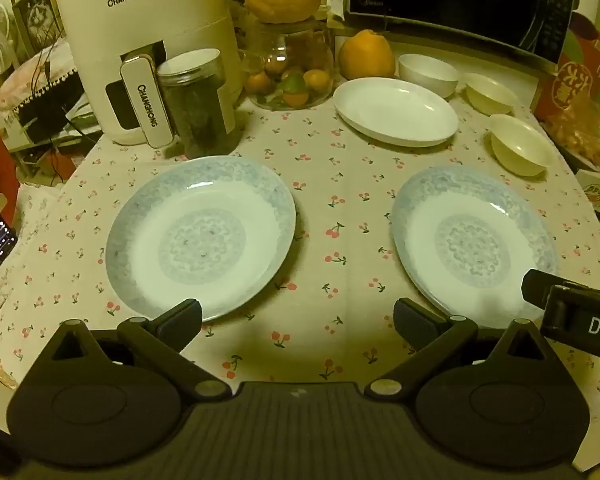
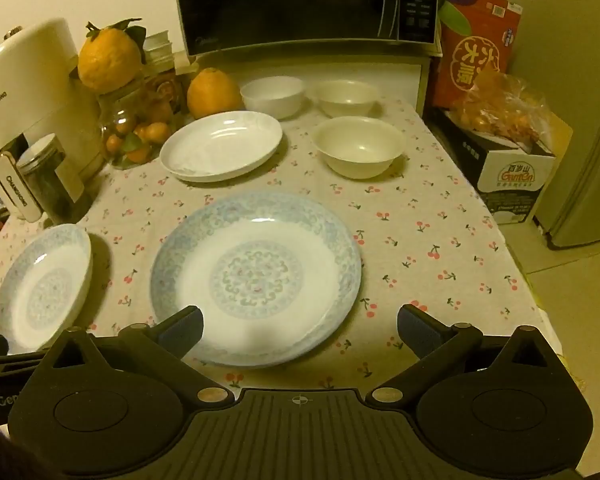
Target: Organize plates and bowls
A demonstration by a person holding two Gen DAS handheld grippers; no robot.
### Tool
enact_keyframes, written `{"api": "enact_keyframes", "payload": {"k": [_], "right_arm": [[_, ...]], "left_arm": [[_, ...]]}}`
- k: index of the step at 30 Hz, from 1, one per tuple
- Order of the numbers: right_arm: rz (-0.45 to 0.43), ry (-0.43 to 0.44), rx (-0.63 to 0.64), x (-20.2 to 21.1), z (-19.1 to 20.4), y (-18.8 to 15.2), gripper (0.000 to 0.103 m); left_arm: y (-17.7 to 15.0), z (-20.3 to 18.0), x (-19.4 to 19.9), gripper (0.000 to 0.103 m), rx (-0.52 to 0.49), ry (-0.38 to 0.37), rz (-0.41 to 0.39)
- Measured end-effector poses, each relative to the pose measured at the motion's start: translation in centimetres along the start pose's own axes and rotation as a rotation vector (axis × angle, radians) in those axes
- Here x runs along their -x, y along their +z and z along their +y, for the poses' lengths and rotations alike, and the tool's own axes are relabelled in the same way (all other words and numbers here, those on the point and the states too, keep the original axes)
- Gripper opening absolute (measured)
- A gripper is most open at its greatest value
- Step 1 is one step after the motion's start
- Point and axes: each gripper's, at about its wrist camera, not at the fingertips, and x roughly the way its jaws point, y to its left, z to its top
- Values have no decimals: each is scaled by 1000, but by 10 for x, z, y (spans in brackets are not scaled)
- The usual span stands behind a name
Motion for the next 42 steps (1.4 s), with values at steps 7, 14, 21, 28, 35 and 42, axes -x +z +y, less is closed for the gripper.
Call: {"api": "enact_keyframes", "payload": {"k": [7,14,21,28,35,42], "right_arm": [[-20,13,6,10,0,-7,103],[-5,18,8,5,6,-1,103],[4,26,4,2,6,2,103],[4,28,4,3,7,1,103],[5,30,3,3,8,1,103],[7,31,2,3,9,0,103]], "left_arm": [[3,3,-5,102,16,-21,13],[3,5,5,102,3,-2,-15],[6,6,6,102,8,-2,-24],[4,5,5,102,11,-1,-30],[4,6,6,102,13,-3,-35],[3,6,7,102,13,-5,-37]]}}
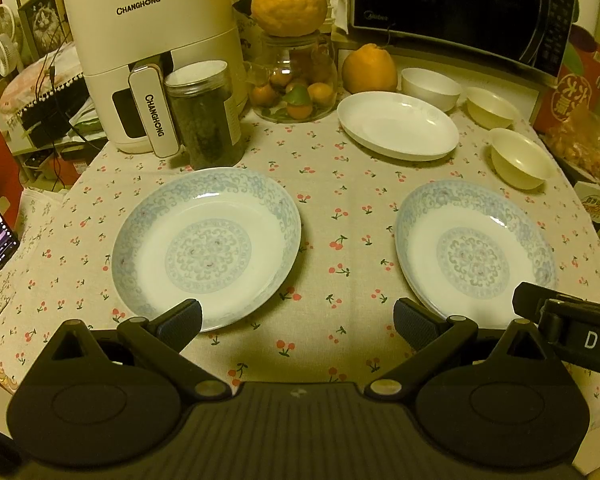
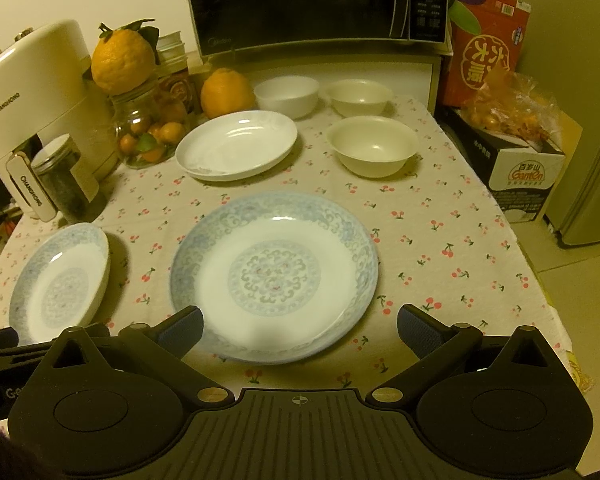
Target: Organize plates and bowls
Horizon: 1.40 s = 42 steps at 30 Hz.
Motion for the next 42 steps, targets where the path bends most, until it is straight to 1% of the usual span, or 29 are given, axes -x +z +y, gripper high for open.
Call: {"api": "enact_keyframes", "payload": {"k": [42], "right_arm": [[11,7,-5,0,-1,0,103]], "left_arm": [[1,4,-1,102,4,7,-1]]}}
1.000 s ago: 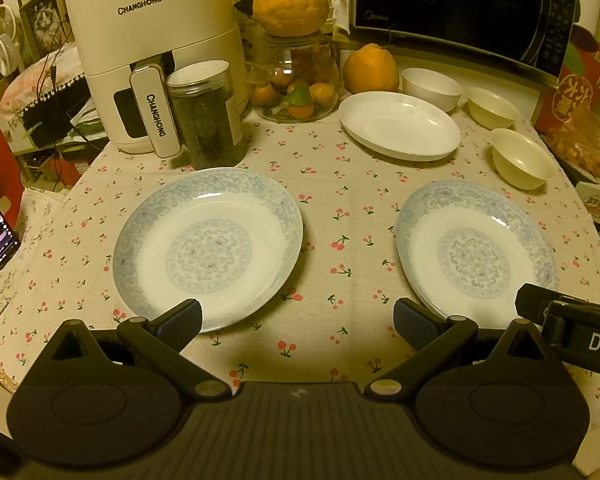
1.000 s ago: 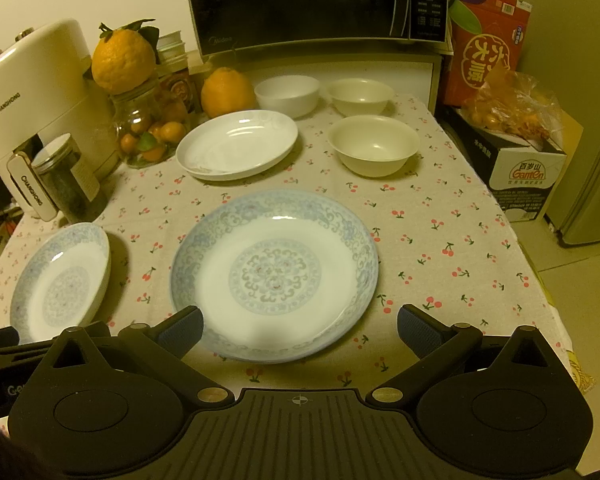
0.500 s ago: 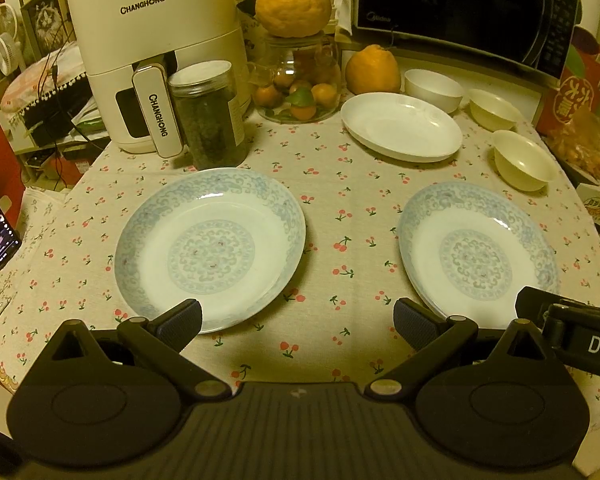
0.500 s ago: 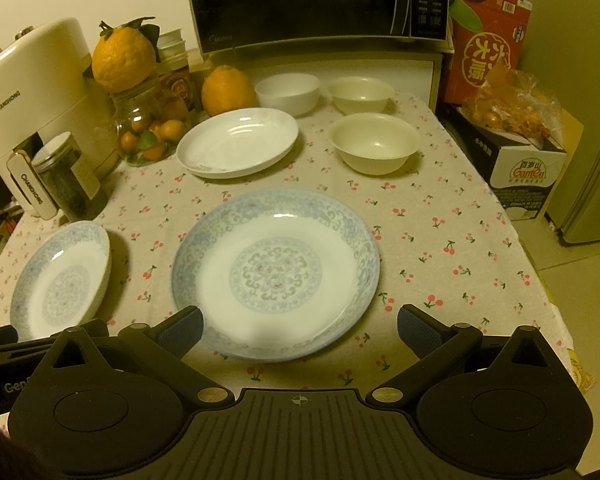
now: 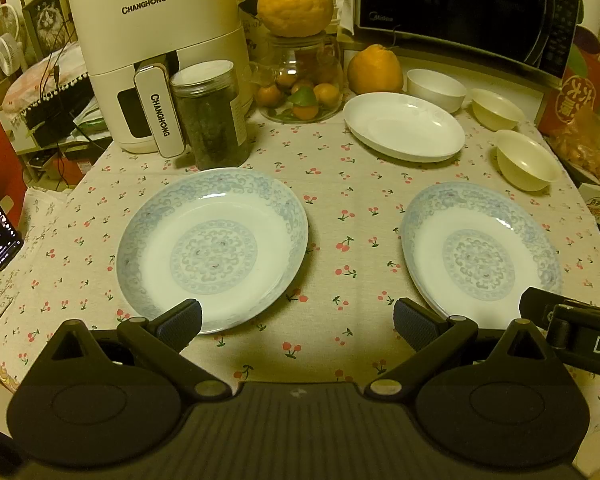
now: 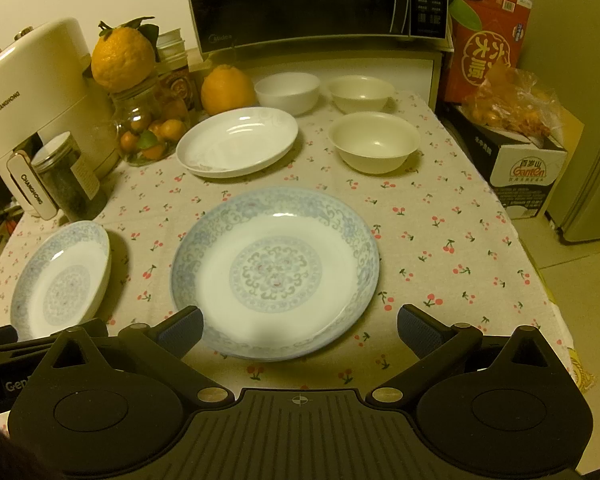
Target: Organize plates and bowls
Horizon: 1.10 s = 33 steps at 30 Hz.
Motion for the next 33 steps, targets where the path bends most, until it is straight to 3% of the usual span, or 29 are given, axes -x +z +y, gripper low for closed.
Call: {"api": "enact_keyframes", "payload": {"k": [16,25,33], "right_arm": [[3,-8,-7,3,-5,5,103],[-15,-19,-16,11,-14,21,103],[-65,-49,37,16,-19,45,103]], "left_arm": [[-1,-5,0,102,-15,6,-9],[9,-12,7,102,-33,4,-76],[18,-30,9,103,-150,-22,-117]]}}
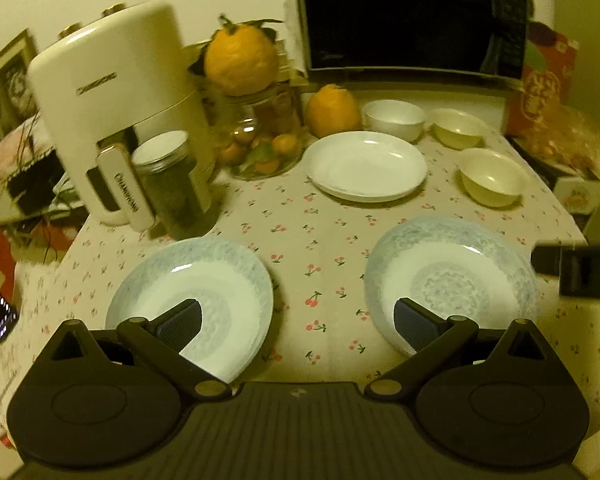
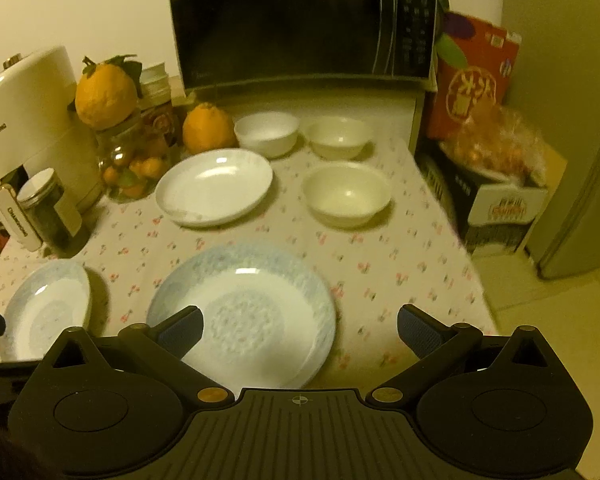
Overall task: Organize plates and bowls
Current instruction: 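Move both tools down toward the rim of one blue-patterned plate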
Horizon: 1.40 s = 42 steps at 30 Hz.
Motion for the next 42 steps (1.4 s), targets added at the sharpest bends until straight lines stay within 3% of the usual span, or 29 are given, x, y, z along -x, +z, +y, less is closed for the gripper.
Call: {"api": "enact_keyframes", "payload": {"k": [8,12,17,23,29,32,36,42], "right_arm": [[-5,6,10,-16,-10,21,103],[-7,66,4,-32,-18,26,103],[21,145,-53,-57,-35,21,103],[110,246,-136,-88,-54,15,103],[159,273,-203,-104,-66,11,103],[173,284,-234,-109,-73,8,101],[198,311,-286,-117,-81,4,86],[252,330,-369,-133,-90,-5,39]], "left_arm": [[11,-1,-19,102,-50,-73,20],[12,-2,-33,102,-74,-130,28],[8,6,-54,99,-19,-215,70],[4,18,-74,88,60,-315,121],[6,28,-88,75,143,-428,151],[6,28,-94,63,161,-462,148],[7,23,-97,49,170,-509,142],[6,14,-106,29,158,-520,154]]}}
